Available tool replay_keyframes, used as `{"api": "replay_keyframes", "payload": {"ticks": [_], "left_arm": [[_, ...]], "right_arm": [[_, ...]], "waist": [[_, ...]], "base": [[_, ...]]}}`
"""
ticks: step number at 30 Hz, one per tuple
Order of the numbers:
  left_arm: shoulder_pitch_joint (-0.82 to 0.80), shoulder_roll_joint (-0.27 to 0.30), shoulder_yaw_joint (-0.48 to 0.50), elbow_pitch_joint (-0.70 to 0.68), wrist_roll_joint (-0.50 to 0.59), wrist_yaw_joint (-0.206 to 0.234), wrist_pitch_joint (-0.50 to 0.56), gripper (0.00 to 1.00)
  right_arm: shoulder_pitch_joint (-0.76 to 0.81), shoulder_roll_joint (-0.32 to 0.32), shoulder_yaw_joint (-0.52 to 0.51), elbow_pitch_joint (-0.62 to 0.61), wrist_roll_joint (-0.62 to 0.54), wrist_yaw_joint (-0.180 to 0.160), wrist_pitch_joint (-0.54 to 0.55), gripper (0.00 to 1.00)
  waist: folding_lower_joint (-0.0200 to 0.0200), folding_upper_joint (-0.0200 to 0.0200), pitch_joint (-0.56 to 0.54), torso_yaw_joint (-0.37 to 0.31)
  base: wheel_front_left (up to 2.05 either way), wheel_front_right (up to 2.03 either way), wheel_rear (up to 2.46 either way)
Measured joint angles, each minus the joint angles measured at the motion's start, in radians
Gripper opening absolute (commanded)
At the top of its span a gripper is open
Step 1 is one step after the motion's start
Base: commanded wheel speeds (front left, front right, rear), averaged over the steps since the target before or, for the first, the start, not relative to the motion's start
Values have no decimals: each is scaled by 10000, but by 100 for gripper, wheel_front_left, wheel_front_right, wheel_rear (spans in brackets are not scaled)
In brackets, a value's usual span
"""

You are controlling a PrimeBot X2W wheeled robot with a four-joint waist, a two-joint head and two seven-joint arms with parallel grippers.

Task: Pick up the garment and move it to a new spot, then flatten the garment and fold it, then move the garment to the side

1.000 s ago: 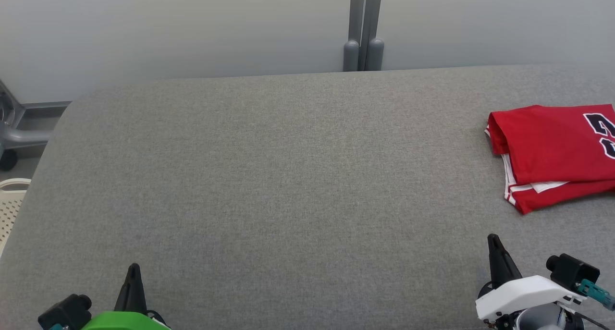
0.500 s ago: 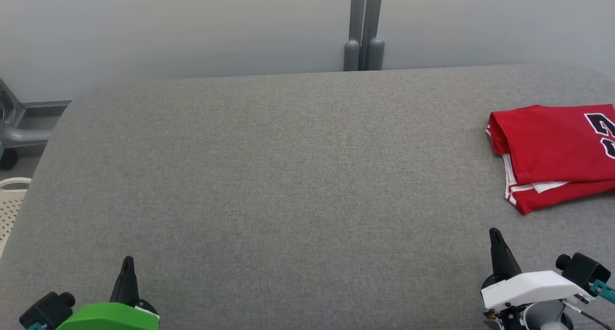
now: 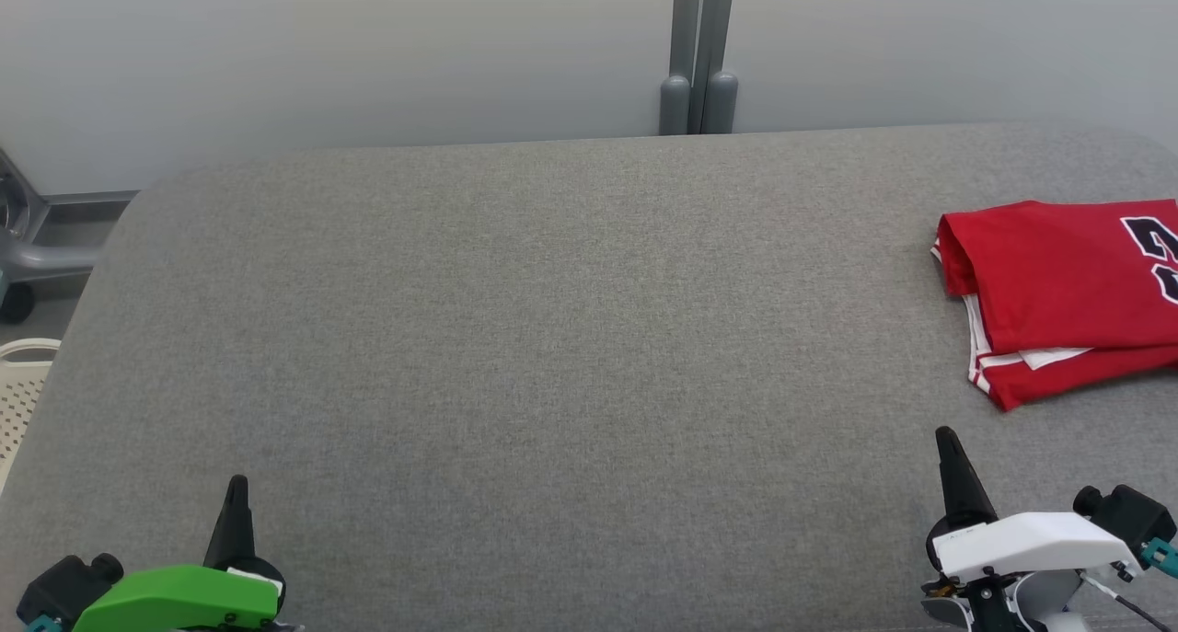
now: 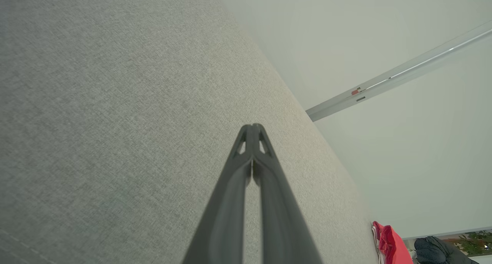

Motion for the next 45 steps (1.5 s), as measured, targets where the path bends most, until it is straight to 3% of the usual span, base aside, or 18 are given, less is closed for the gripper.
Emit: {"api": "replay_keyframes", "payload": {"ticks": [45], "left_arm": [[-566, -42, 700, -462, -4263, -163, 1499, 0]], "right_arm": [[-31, -67, 251, -884, 4583, -2, 623, 0]], "waist": [[0, 0, 43, 46]], "base": [[0, 0, 0]]}}
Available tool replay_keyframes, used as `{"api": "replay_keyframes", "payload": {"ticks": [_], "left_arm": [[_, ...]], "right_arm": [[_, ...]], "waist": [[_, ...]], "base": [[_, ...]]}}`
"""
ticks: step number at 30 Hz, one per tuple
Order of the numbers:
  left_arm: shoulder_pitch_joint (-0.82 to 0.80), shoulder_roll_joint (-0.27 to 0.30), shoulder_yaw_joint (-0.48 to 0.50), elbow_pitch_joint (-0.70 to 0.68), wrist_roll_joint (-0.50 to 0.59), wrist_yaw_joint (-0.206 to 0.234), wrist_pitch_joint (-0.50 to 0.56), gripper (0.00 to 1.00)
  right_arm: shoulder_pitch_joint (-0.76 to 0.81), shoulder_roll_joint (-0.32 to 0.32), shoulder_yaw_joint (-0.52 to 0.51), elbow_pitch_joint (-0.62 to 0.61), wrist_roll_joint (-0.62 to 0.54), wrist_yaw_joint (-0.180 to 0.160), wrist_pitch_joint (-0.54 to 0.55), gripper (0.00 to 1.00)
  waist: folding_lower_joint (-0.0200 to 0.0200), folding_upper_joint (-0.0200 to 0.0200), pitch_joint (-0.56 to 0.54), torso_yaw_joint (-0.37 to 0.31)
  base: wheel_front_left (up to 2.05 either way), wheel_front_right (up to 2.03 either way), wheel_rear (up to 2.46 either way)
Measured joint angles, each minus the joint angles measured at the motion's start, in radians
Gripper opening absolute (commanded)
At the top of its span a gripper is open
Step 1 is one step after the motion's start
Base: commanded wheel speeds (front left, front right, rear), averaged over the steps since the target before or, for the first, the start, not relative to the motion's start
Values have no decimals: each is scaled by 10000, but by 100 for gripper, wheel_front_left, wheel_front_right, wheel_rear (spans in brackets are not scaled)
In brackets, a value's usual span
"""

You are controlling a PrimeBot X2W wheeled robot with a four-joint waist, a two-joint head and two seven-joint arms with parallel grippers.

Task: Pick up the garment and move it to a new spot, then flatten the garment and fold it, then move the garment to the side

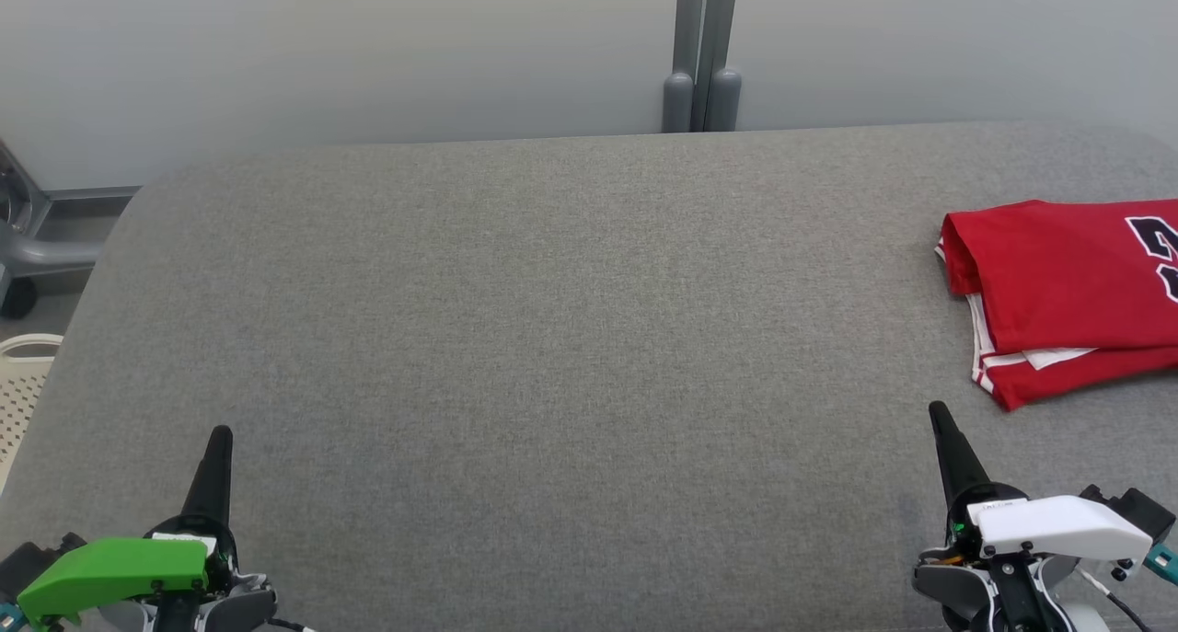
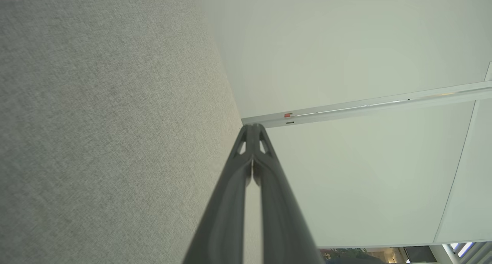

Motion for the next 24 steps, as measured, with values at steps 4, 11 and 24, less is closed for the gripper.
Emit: {"api": "replay_keyframes", "payload": {"ticks": [4, 11, 24], "left_arm": [[-23, -2, 36, -27, -288, -4, 84, 0], [-106, -8, 125, -82, -750, -10, 274, 0], [-230, -17, 280, -167, -1639, -27, 602, 0]], "right_arm": [[-22, -8, 15, -50, 259, 0, 31, 0], [-29, -23, 54, -159, 800, 0, 107, 0], [-36, -40, 115, -334, 1745, 0, 215, 0]], "waist": [[0, 0, 3, 3], [0, 0, 10, 10], [0, 0, 22, 22]], "base": [[0, 0, 0], [0, 0, 0], [0, 0, 0]]}}
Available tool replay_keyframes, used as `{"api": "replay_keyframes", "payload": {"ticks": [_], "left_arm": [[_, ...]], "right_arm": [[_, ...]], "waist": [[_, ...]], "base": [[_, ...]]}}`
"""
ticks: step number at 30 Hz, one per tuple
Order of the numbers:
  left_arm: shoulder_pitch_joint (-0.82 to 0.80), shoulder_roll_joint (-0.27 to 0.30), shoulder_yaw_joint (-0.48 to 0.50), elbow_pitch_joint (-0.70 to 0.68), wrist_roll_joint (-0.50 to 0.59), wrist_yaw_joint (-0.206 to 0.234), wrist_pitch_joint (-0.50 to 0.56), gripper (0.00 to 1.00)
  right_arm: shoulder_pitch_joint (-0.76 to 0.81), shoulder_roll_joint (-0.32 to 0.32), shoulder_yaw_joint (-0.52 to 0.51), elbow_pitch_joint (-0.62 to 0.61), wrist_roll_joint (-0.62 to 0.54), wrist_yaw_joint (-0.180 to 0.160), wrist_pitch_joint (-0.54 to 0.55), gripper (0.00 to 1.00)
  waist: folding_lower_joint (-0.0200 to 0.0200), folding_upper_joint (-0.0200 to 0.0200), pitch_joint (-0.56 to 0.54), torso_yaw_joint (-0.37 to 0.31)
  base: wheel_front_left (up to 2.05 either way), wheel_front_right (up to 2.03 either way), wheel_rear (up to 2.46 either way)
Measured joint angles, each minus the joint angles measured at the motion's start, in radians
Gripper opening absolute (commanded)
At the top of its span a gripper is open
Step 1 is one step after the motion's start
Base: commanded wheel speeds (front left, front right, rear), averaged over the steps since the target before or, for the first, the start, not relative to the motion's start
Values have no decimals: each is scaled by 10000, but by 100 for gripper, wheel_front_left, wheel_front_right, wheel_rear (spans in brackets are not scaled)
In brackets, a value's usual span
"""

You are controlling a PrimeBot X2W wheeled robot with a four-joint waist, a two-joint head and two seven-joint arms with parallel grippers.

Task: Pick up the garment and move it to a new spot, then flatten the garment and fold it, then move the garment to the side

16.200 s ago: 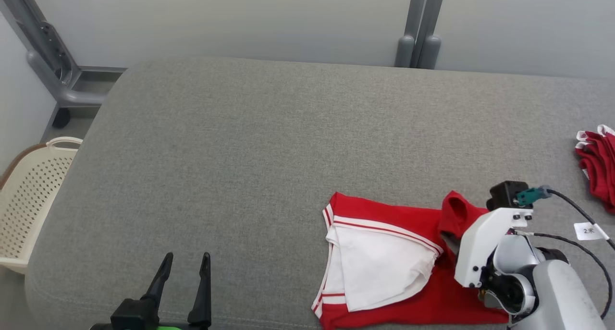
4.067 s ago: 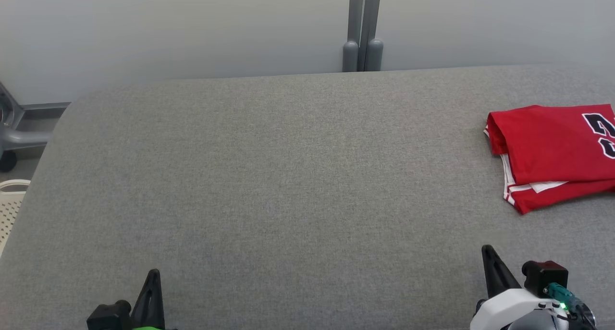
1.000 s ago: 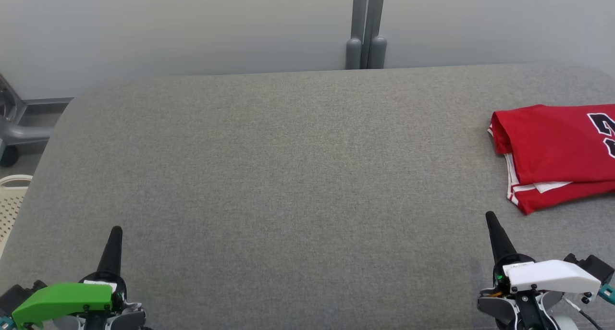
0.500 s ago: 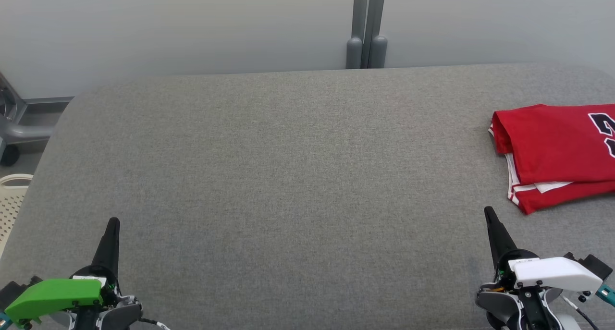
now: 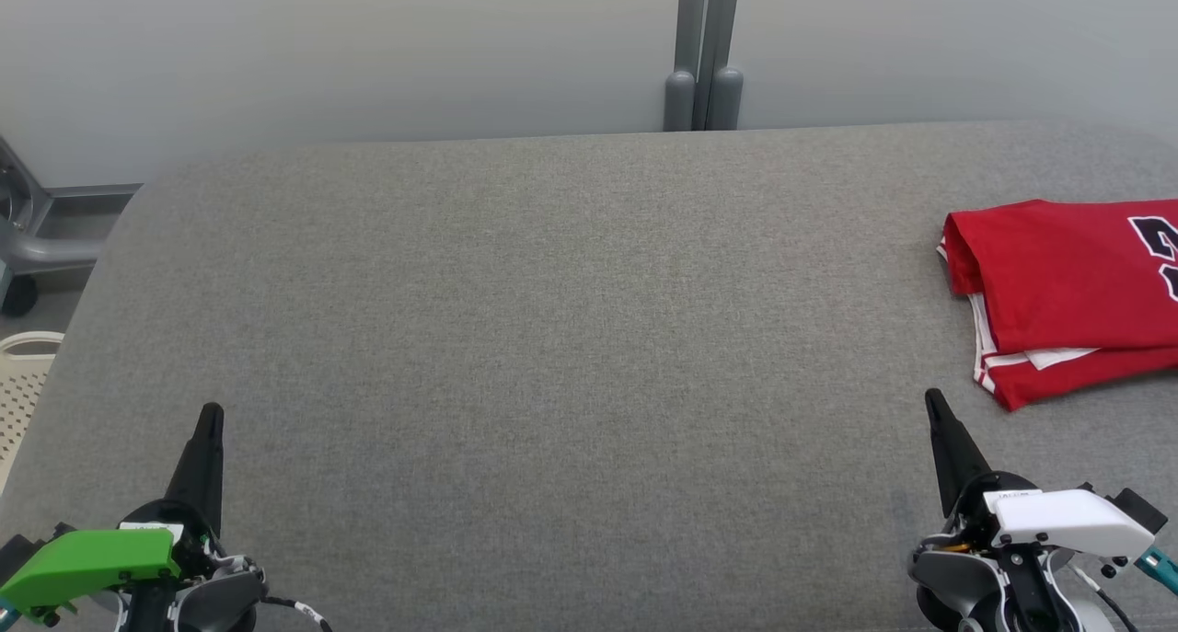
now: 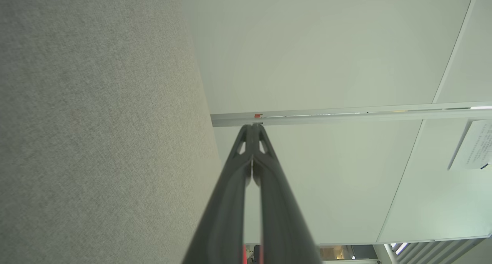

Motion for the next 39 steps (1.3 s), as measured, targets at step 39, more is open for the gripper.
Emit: {"api": "replay_keyframes", "payload": {"ticks": [39], "left_arm": [[-16, -15, 46, -29, -339, -23, 96, 0]], "right_arm": [[-8, -38, 58, -75, 393, 0, 50, 0]], "waist": [[0, 0, 5, 5]], "base": [[0, 0, 0]]}}
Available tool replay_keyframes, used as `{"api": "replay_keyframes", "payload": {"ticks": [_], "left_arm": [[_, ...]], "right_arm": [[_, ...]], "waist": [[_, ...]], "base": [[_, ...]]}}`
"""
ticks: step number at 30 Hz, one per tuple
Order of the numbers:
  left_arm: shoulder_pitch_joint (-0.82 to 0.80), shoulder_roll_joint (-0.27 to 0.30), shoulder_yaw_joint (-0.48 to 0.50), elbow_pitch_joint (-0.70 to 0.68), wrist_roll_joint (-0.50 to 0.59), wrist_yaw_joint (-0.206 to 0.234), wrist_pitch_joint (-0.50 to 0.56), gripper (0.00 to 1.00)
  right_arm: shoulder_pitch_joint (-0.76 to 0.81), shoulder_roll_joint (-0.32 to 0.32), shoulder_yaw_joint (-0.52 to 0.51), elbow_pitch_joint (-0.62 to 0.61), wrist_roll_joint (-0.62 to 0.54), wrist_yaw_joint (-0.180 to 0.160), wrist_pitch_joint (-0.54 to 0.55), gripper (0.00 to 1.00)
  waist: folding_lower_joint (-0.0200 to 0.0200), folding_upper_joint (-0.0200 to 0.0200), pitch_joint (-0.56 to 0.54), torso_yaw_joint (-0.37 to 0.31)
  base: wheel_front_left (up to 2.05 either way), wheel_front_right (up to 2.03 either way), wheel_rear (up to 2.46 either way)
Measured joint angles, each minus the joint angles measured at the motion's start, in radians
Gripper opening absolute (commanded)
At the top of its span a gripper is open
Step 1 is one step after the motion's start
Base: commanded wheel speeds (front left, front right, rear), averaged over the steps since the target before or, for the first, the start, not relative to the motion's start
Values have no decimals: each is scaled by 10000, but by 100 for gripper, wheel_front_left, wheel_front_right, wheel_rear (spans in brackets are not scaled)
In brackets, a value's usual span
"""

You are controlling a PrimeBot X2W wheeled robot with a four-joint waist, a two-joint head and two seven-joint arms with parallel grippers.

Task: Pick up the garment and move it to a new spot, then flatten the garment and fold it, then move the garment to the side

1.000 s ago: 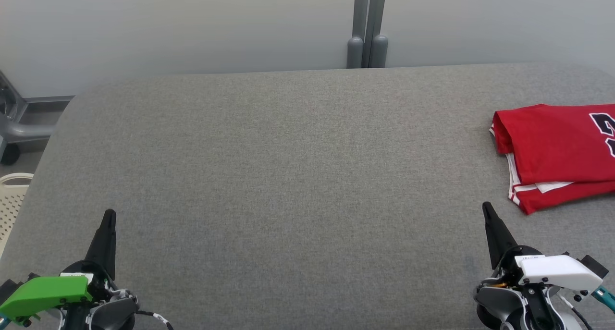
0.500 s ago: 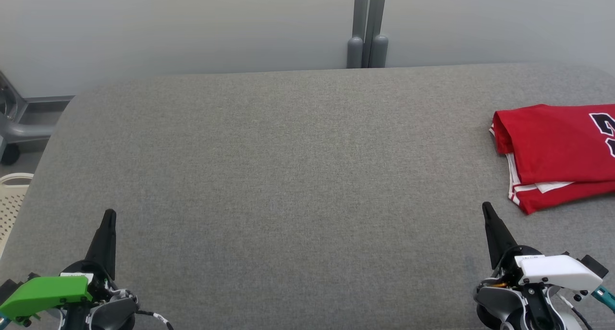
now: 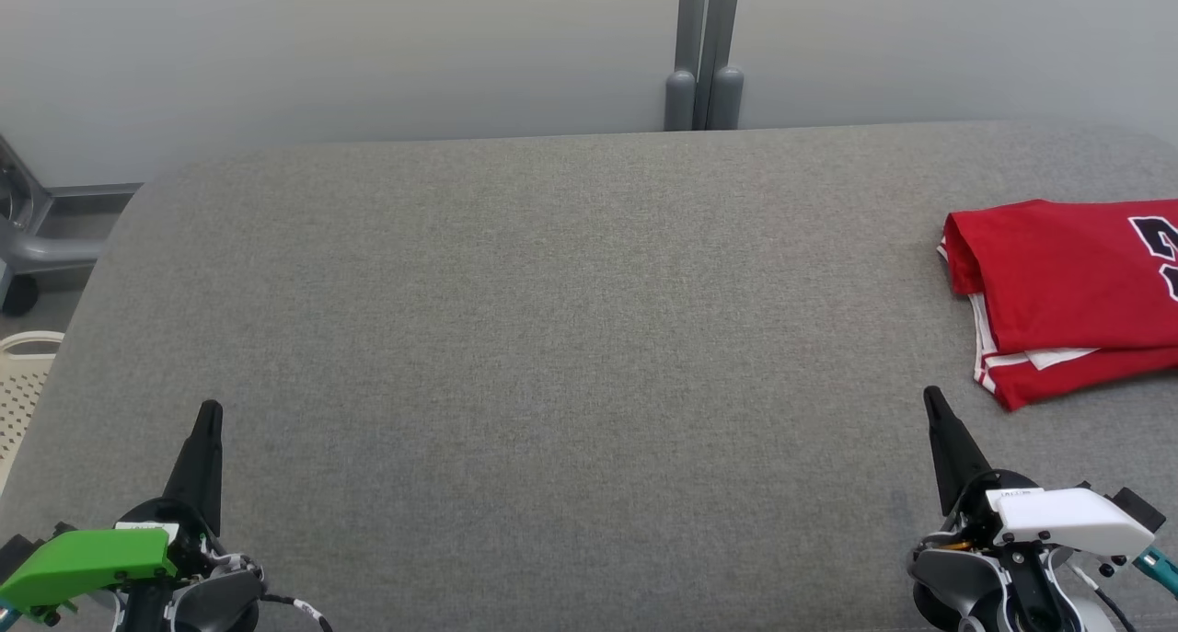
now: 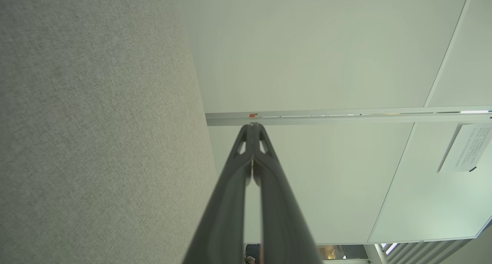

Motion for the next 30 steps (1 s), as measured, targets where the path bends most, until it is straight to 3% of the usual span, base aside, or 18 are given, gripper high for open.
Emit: {"api": "replay_keyframes", "payload": {"ticks": [30], "left_arm": [[-2, 0, 2, 2, 0, 0, 0, 0]], "right_arm": [[-3, -23, 33, -2, 15, 0, -31, 0]], "waist": [[0, 0, 0, 0]], "base": [[0, 0, 0]]}}
